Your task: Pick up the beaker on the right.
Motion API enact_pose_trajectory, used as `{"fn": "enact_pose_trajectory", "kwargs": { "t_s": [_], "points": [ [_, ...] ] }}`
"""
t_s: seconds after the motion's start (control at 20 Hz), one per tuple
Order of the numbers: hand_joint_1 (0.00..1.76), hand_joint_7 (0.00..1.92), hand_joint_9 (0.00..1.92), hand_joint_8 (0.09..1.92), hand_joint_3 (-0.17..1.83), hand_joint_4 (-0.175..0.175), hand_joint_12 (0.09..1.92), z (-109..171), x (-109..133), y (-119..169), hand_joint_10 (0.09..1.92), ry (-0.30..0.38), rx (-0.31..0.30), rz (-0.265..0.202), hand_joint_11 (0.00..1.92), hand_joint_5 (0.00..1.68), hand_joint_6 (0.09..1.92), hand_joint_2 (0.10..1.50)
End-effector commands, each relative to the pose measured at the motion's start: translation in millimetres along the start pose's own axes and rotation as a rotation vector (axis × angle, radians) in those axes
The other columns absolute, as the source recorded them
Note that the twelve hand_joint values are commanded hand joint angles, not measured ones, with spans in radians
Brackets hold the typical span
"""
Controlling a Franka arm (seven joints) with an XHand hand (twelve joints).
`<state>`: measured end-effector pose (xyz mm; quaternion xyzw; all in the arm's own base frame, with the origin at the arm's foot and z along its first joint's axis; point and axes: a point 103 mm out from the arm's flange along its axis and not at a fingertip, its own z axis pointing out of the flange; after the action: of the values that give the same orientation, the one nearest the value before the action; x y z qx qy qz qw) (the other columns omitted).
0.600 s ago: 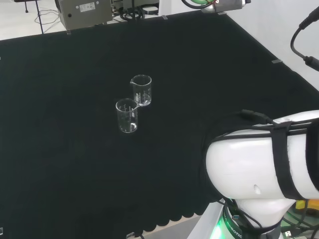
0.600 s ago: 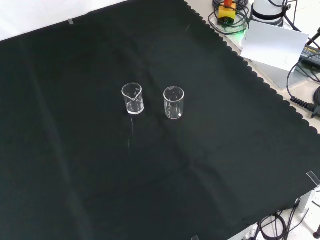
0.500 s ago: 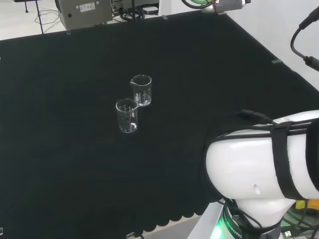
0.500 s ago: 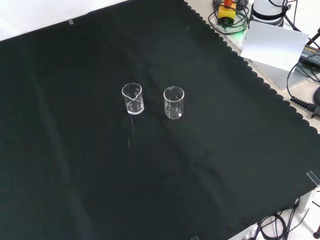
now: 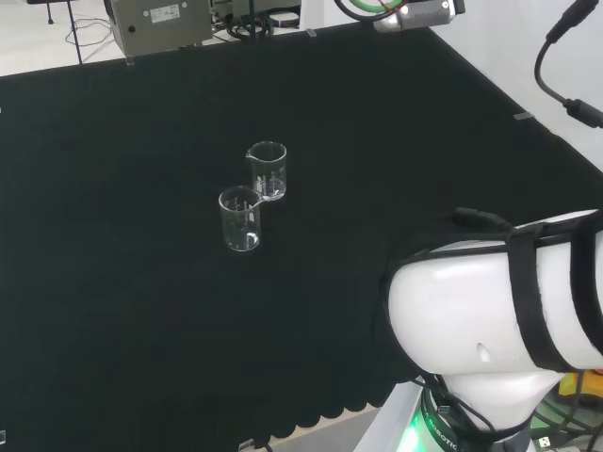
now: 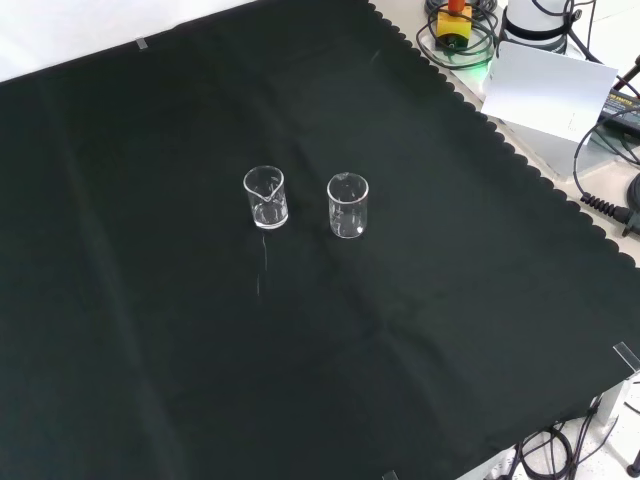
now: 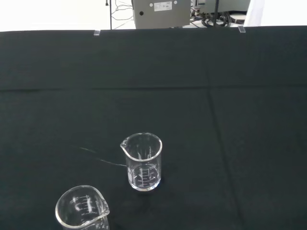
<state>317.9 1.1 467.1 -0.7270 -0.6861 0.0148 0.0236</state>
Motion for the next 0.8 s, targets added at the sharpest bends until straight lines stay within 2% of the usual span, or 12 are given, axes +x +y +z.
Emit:
{"fn": "enact_pose_trajectory", "kwargs": {
  "t_s": [0.05, 0.45, 0.8],
  "points": [
    [0.04, 0.01, 0.04, 0.26, 0.13, -0.035, 1.25, -8, -2, -9, 0.69, -0.023, -0.040, 0.056, 0.00, 0.31, 0.09, 1.39],
    [0.05, 0.00, 0.05, 0.30, 0.12, -0.039, 1.25, 20, -9, 6, 0.67, -0.020, 0.002, 0.092, 0.00, 0.32, 0.09, 1.39],
    [0.06, 0.00, 0.06, 0.30, 0.12, -0.041, 1.25, 60, -23, 45, 0.67, 0.004, 0.043, 0.098, 0.00, 0.32, 0.09, 1.39]
  ]
}}
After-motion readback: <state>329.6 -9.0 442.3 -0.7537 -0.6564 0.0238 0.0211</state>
